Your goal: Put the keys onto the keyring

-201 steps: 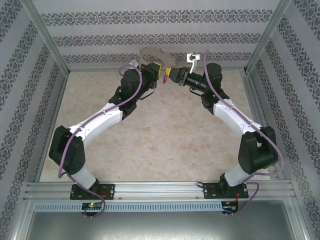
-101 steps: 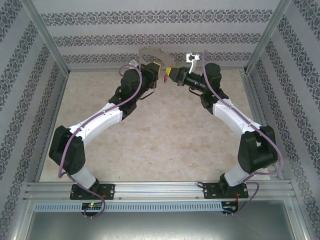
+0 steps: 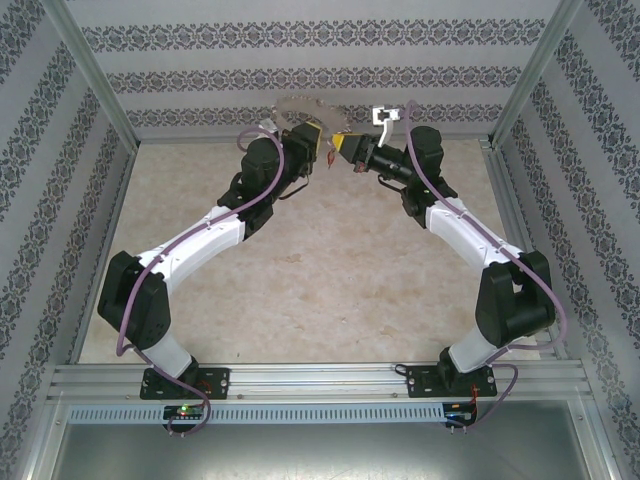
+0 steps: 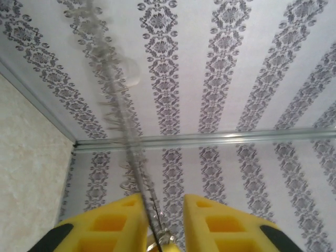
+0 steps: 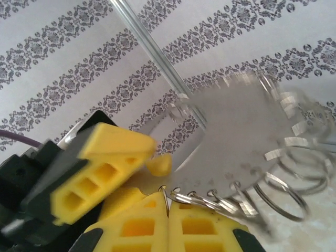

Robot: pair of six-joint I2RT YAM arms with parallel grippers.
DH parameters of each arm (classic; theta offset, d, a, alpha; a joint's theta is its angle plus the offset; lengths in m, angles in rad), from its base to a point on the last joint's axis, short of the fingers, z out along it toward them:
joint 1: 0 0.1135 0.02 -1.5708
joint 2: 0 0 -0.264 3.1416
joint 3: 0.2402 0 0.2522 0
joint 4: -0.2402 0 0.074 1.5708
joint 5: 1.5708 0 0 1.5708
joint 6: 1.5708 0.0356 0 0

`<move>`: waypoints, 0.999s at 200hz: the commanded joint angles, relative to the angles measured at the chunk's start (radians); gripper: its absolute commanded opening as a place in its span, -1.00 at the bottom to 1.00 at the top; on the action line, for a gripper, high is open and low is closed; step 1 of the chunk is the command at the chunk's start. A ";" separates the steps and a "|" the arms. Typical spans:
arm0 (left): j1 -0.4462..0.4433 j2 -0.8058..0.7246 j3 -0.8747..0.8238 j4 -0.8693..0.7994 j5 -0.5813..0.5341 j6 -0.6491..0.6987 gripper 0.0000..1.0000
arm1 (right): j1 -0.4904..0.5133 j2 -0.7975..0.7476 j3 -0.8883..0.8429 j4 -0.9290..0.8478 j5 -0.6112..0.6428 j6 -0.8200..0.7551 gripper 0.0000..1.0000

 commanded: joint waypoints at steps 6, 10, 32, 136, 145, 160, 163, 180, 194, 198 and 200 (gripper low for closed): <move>0.032 -0.066 -0.085 0.001 0.067 0.122 -0.09 | -0.020 -0.019 -0.011 0.014 0.022 0.023 -1.00; 0.038 -0.075 -0.101 0.003 0.077 0.131 -0.03 | -0.019 -0.019 -0.012 0.013 0.023 0.024 -1.00; 0.066 -0.118 -0.170 -0.008 0.157 0.245 0.17 | -0.022 -0.019 -0.020 -0.005 0.022 0.028 -1.00; 0.082 -0.119 -0.156 -0.104 0.577 0.816 0.25 | -0.013 -0.041 -0.031 -0.117 0.012 0.094 -1.00; 0.082 -0.109 -0.171 -0.078 0.578 0.807 0.25 | -0.012 -0.042 -0.031 -0.124 0.011 0.101 -1.00; 0.081 -0.099 -0.207 -0.024 0.557 0.798 0.26 | -0.008 -0.044 -0.029 -0.129 0.009 0.116 -1.00; 0.080 -0.097 -0.213 -0.013 0.552 0.796 0.26 | -0.008 -0.044 -0.029 -0.129 0.008 0.118 -1.00; 0.080 -0.081 -0.244 0.044 0.536 0.785 0.27 | -0.001 -0.043 -0.025 -0.130 0.003 0.136 -1.00; 0.079 -0.060 -0.258 0.095 0.539 0.774 0.28 | 0.003 -0.044 -0.023 -0.131 0.000 0.154 -1.00; 0.080 -0.052 -0.263 0.112 0.539 0.770 0.29 | 0.005 -0.044 -0.023 -0.129 -0.001 0.158 -1.00; 0.080 -0.050 -0.263 0.120 0.540 0.769 0.29 | 0.006 -0.044 -0.023 -0.129 -0.001 0.161 -1.00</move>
